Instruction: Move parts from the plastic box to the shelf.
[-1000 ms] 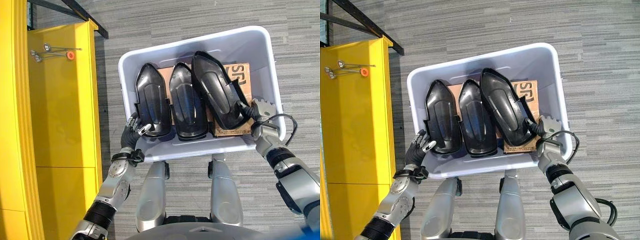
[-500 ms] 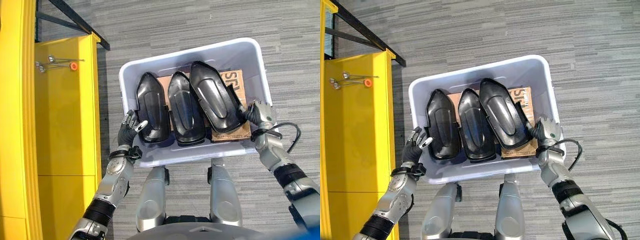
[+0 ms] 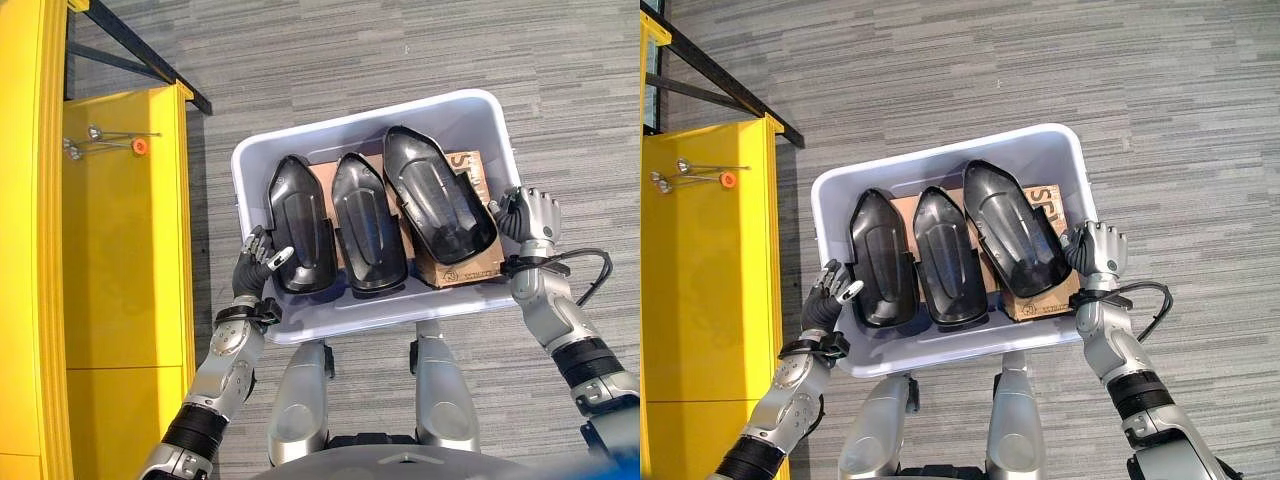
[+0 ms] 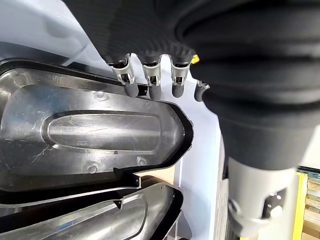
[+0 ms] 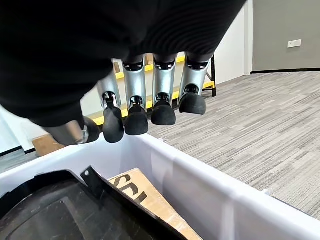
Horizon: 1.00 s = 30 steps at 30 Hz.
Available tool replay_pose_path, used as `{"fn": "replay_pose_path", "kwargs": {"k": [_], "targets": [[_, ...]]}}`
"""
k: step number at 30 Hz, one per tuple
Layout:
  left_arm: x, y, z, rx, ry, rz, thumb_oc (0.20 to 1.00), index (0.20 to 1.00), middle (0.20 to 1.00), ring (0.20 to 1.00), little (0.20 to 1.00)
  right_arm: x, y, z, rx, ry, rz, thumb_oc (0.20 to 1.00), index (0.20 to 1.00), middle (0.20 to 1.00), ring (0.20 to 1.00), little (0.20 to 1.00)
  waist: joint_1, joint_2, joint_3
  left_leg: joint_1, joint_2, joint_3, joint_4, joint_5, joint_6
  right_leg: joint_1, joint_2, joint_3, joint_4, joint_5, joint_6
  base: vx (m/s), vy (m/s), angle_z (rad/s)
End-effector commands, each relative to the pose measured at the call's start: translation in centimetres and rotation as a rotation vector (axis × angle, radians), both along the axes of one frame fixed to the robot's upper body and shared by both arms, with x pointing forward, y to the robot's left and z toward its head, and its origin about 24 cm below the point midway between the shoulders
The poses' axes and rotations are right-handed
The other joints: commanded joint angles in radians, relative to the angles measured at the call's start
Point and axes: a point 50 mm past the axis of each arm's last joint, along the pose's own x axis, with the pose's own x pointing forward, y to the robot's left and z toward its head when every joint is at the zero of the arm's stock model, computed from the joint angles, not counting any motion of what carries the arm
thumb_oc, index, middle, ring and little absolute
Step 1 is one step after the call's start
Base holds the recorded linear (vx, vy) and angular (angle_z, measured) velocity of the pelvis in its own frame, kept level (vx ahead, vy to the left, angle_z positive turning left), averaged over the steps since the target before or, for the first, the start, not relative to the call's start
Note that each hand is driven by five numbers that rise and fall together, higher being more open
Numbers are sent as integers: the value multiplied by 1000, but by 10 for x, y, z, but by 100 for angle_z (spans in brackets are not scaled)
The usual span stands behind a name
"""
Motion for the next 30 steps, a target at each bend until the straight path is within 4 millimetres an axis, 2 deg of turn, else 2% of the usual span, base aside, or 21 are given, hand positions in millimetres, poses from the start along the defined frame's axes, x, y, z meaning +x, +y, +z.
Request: {"fn": "replay_pose_path", "kwargs": {"k": [1,3,4,12,16,23,30], "targets": [[-9,17,6,75,-34,36,1000,1000,1000,1000,1000,-5,3,5,36,-72,12,200,200,200,200,200,18,-64,-59,25,41,-15,129,-124,-19,-16,-96,-25,68,-30,44,0,0,0],[-10,19,4,81,-25,41,1000,1000,1000,1000,1000,-6,5,2,54,-69,20,200,200,200,200,200,18,-65,-57,19,40,-16,132,-124,-20,-18,-98,-27,69,-30,42,0,0,0],[-10,19,4,81,-23,44,1000,1000,1000,1000,1000,-6,7,1,70,-67,32,1000,1000,1000,1000,1000,18,-66,-56,14,39,-18,134,-123,-20,-20,-99,-28,69,-29,42,0,0,0],[-11,19,3,79,-21,38,1000,1000,1000,1000,1000,3,15,1,40,-30,81,1000,1000,1000,1000,1000,29,-60,-49,-2,37,-25,140,-119,-21,-28,-101,-32,74,-29,42,0,0,0],[-11,20,4,85,-31,29,1000,1000,1000,1000,1000,17,22,13,-42,-34,110,1000,1000,1000,1000,1000,40,-46,-38,-11,32,-27,137,-112,-24,-41,-101,-33,81,-30,40,0,0,0],[-12,20,5,88,-37,17,1000,1000,1000,1000,1000,30,19,24,-96,-35,91,1000,1000,1000,1000,1000,53,-31,-23,-24,32,-25,131,-105,-23,-63,-99,-30,92,-30,37,0,0,0],[-10,19,6,92,-44,-7,1000,1000,1000,1000,1000,40,13,21,-170,31,54,1000,1000,1000,1000,1000,57,-5,-7,-41,26,-22,128,-99,-23,-93,-100,-23,108,-30,35,0,0,0]]}}
